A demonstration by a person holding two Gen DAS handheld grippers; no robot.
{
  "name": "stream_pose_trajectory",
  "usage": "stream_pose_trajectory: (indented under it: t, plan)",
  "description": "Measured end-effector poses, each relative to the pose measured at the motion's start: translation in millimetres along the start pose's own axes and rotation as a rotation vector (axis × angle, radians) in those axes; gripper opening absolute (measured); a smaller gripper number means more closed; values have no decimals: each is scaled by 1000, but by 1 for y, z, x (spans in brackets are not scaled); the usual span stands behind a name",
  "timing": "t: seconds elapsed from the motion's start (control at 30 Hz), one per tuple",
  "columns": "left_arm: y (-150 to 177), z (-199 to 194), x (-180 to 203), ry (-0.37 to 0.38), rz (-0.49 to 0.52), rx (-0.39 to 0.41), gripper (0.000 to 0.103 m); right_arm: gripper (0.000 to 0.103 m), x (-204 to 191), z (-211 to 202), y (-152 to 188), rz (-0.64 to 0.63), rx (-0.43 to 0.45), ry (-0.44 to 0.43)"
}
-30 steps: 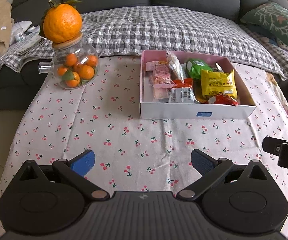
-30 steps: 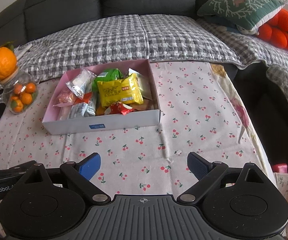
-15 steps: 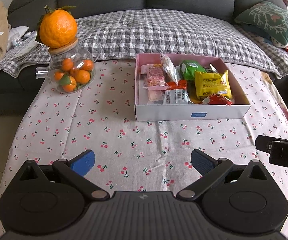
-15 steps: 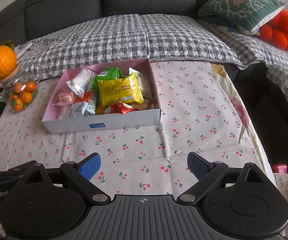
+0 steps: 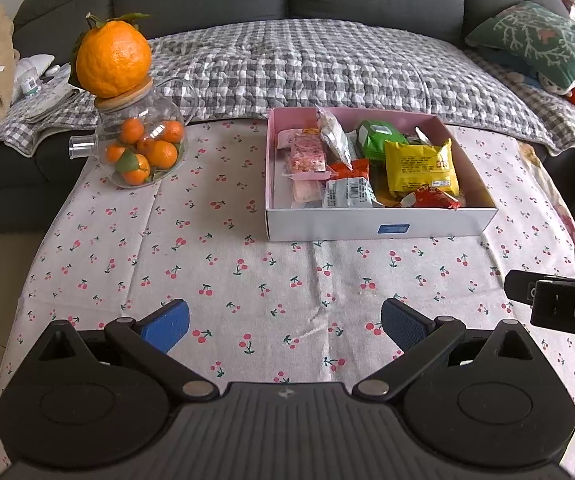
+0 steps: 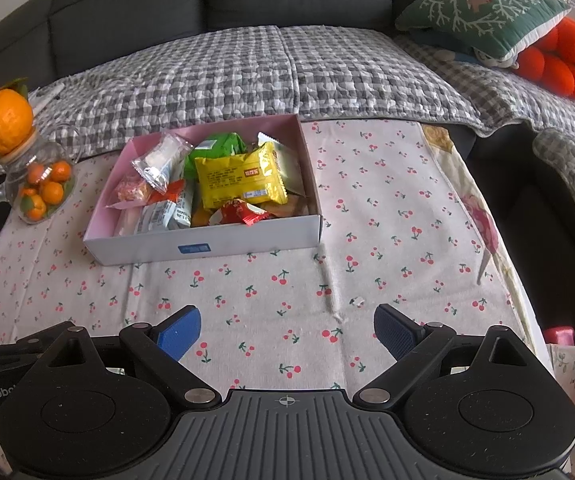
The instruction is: Organize snacks
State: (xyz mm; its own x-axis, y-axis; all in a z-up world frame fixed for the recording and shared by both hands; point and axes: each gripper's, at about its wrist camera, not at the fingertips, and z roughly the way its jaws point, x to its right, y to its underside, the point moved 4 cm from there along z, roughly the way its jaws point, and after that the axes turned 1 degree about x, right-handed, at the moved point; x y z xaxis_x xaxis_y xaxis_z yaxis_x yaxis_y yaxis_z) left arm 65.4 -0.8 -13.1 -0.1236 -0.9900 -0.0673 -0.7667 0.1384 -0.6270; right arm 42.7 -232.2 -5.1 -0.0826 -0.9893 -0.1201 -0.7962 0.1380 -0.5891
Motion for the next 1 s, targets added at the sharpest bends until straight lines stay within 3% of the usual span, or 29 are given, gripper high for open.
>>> stream_pose_trajectory:
  t: [1.0]
  plan:
    - [2,0,2,-3,6,0,102,95,0,0,1,-1,-2,2]
